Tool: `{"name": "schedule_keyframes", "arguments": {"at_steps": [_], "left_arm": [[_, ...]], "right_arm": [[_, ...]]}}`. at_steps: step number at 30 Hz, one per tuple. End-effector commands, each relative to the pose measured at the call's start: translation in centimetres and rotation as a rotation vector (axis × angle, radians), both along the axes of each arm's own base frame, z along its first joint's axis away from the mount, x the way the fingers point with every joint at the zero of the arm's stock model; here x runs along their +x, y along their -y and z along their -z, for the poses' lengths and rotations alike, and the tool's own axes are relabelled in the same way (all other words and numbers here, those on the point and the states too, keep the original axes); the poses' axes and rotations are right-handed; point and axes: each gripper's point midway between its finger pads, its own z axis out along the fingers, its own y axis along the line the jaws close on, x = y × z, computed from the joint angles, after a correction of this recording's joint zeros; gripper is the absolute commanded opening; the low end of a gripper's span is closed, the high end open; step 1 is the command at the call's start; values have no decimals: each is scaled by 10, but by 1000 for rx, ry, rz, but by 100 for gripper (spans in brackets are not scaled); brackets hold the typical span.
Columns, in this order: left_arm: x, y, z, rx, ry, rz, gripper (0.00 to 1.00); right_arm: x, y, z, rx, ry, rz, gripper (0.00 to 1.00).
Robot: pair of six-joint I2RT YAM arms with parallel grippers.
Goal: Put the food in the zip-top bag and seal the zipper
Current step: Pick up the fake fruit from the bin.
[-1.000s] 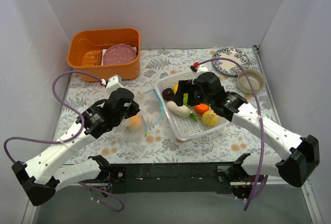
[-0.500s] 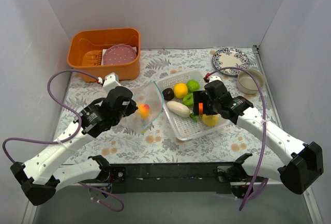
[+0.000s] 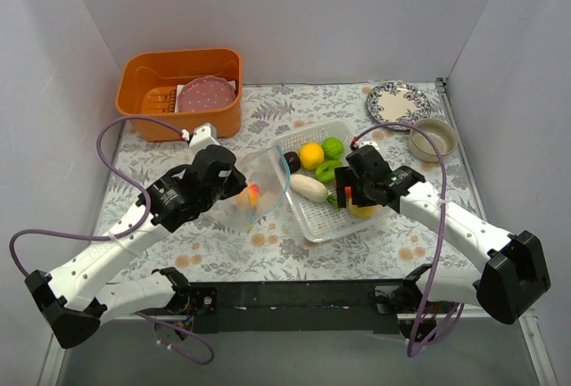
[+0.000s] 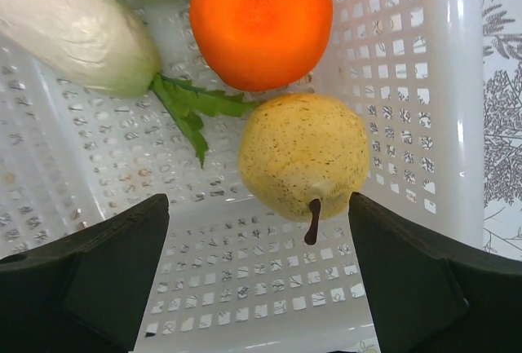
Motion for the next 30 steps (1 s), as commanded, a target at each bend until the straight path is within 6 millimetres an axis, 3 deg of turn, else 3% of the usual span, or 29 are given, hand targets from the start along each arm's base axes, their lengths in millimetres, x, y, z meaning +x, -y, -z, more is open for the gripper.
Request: {"name": "schedule_keyframes", "arguments": {"at_steps": [1,8,17,23,24,26,27,29,30], "left_arm": [[2,0,1,26,-2,7,0],[1,-5,12,59,-21,-9,0],[8,15,32,35,-52,24,0],[14,28,29,-4,-28,50,0],[15,29,29,-5,-28,52,0],[16,30,31,4,-36,52,0],[15,30,34,9,-42,51,0],[15,29,34,7,-40,51,0],[14,28,34,6,-41,50,0]], "right_arm": [[-1,13,20,-62,-25,28,98],[3,13,38,-64,-52,31,98],[18,12,39,-43,-4,38,91],[26,11,39,-24,11,41,63],[26,9,38,-14,9,33,53],[26,9,36,-17,8,29,45],[26,9,35,-17,6,28,35],[25,9,30,-8,11,29,32],[24,8,28,1,13,25,26]]}}
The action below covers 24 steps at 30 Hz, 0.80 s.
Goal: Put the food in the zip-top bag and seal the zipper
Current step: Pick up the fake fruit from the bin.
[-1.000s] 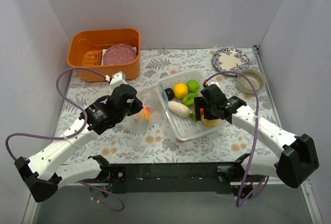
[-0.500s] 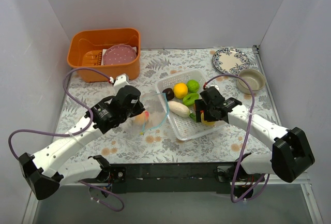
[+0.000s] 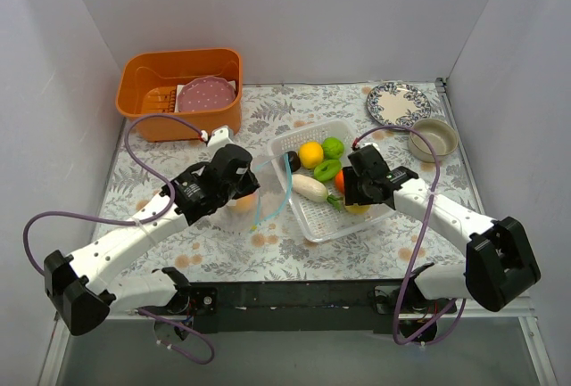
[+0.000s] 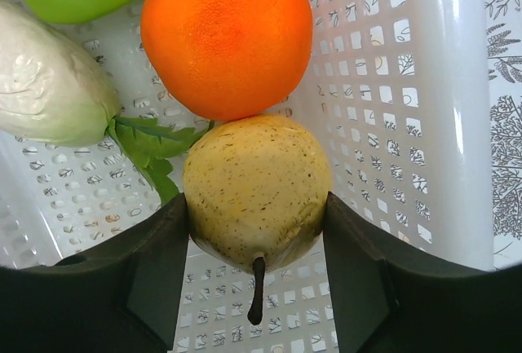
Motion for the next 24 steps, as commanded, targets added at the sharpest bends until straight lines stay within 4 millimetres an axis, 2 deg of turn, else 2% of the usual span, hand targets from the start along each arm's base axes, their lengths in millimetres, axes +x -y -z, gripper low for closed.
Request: {"name": "schedule_keyframes", "arguments": {"at_steps": [1,6,7,11,17,22,24], "left_arm": [[-2,1,-5,-23,19,10,0],[-6,-1,-4,-35,14,11,0],[-6,0,-4,-39,13,12,0],[-7,1,-3,-44,13,25,0],[-7,3,-8,-54,23,32,0],[-5,6,-9,-44,22,43,0],[-4,7,-11,-47,24,47,0]], "right_arm": [[5,-6,-21,57,60,-8,25],[1,-6,-48,114,122,-12,25],[0,-8,-57,138,142,-18,25],[-6,-20,-70,223,155,-59,25],[-12,-47,-89,389,161,-113,26],[-18,-78,-109,571,162,-192,26],[-22,-87,-112,627,149,-208,26]]}}
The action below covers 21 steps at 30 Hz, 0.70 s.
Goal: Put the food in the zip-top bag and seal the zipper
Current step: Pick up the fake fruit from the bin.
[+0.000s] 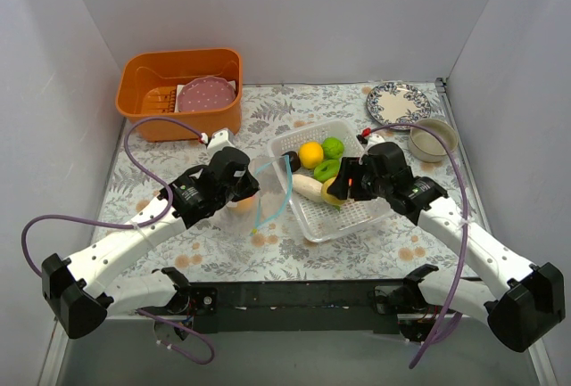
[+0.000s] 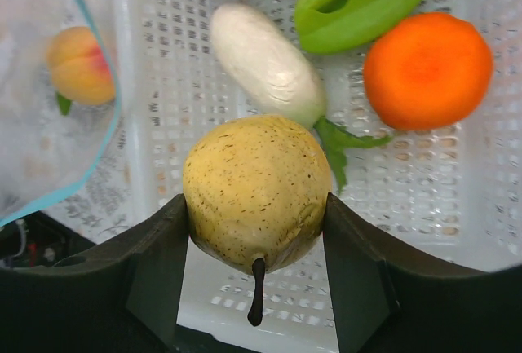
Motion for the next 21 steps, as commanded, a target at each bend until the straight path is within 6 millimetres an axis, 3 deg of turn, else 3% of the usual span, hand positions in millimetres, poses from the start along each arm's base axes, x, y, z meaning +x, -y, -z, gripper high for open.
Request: {"name": "schedule_keyframes", "arguments": {"at_steps": [1,6,21], "left_arm": [[2,4,-14,-22,29,19,0],[1,6,-18,-36,34,27,0],[-2,6,-17,-47,23,24,0]], "right_arm": [[-3,-34,-33,218,44,-84,26],[-8,-60,-55,347,63,-169,26],[-20,-136,-92,479,101,-376,27]]}}
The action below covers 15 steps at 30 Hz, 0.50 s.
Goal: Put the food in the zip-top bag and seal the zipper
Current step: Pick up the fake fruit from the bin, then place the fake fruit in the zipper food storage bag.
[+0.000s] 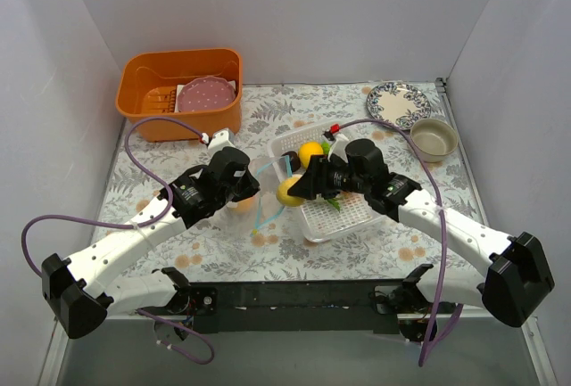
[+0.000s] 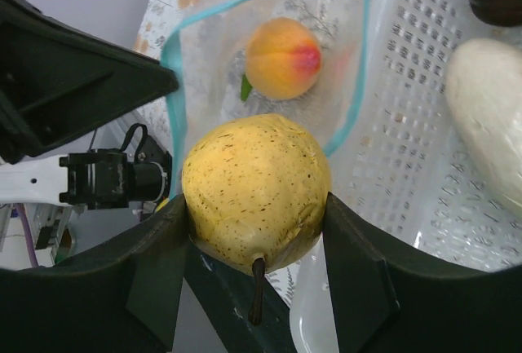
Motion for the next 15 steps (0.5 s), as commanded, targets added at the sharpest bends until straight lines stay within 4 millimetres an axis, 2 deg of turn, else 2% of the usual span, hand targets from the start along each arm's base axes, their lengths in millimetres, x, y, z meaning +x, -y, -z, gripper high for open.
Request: {"name": "schedule_keyframes", "arguments": {"at_steps": [1,4,7,11,14,15], "left_arm": [[-1,5,-18,-50,26,13,0],[-1,6,-18,-56,24,12,0],[-2,6,-22,-65,27,15,0],[-3,2,-27,-69,27,-9,0],[-5,-1,-32,-75,24,-17,0],[-6,-3,-35,-89,26,-29,0]], "right_arm": [[4,-31,-53,138,115,-63,27],[4,-39,-56,136,123,-71,27],[11,-41,-47,106,116,-45,28],[26,-41,-21,13,94,7,29],[37,-46,-11,-42,85,11,30],[41,-48,2,-70,66,9,30]]}}
